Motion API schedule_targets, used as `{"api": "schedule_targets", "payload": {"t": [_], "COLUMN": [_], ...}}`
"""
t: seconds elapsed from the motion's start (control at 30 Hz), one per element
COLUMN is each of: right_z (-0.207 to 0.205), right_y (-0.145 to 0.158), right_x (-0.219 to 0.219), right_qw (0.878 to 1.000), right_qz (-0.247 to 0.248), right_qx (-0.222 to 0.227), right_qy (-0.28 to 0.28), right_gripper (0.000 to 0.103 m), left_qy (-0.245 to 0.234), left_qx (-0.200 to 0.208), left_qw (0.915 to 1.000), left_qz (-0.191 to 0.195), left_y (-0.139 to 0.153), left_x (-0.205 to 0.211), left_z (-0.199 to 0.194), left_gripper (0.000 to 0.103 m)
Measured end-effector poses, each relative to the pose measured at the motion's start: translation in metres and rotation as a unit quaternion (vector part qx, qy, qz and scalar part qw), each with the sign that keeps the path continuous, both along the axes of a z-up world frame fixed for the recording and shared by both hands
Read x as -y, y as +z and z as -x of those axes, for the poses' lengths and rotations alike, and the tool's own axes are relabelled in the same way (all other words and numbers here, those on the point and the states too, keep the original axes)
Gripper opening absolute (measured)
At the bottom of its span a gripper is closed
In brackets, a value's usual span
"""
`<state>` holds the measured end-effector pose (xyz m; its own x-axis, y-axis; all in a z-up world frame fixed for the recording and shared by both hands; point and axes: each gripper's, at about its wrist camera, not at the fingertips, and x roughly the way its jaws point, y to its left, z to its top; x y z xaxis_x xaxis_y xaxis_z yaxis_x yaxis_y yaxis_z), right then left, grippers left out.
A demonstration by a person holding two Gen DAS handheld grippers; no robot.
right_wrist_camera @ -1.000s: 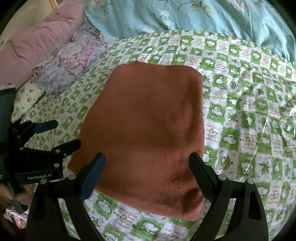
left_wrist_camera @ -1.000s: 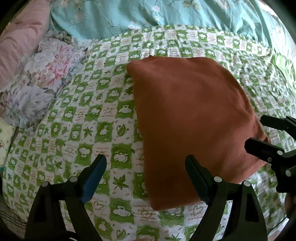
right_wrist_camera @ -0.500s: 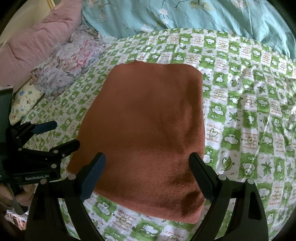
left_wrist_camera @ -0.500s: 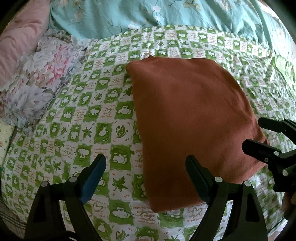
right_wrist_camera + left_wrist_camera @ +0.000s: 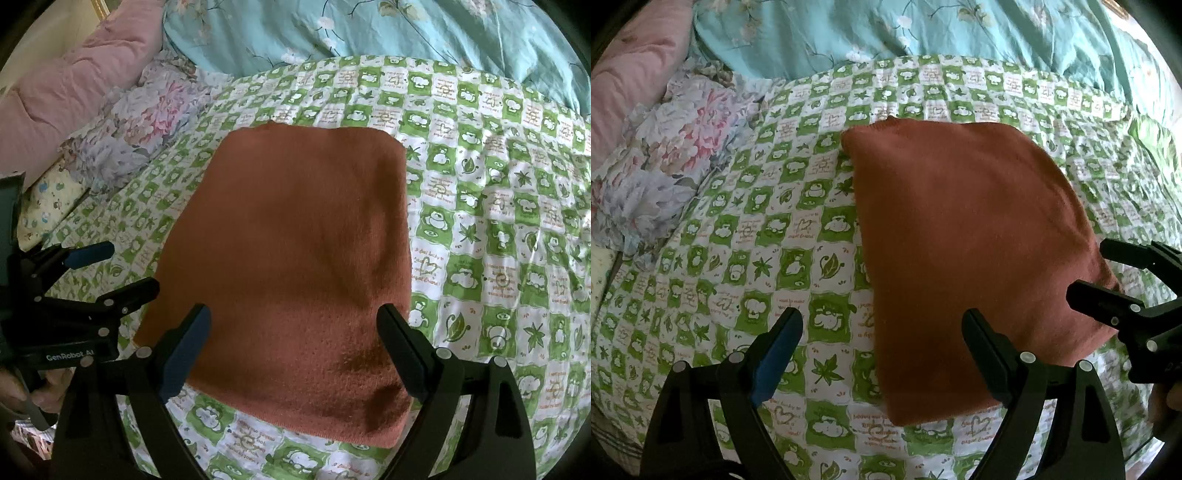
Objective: Fold small clothes
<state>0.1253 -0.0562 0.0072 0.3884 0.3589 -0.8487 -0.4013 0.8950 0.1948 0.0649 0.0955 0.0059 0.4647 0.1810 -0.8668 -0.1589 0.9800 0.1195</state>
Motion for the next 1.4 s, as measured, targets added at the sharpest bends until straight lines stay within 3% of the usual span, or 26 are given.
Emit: {"api": "schedule_targets", "payload": {"t": [1.4], "right_z": [-0.0012], "right_y": [0.0006], "right_x": [0.0012], "right_qw": [1.000], "right_qz": [-0.002], "right_qx": [-0.001], "right_qy": [-0.001], "right_gripper": [0.091], "left_qy": [-0.001], "left_qx": [0.003], "left_qw": [1.0000], "left_qz": [0.006], "left_y": [0.0026], "left_x": [0.0047], "left_z": [0.0016], "left_gripper": [0.090]}}
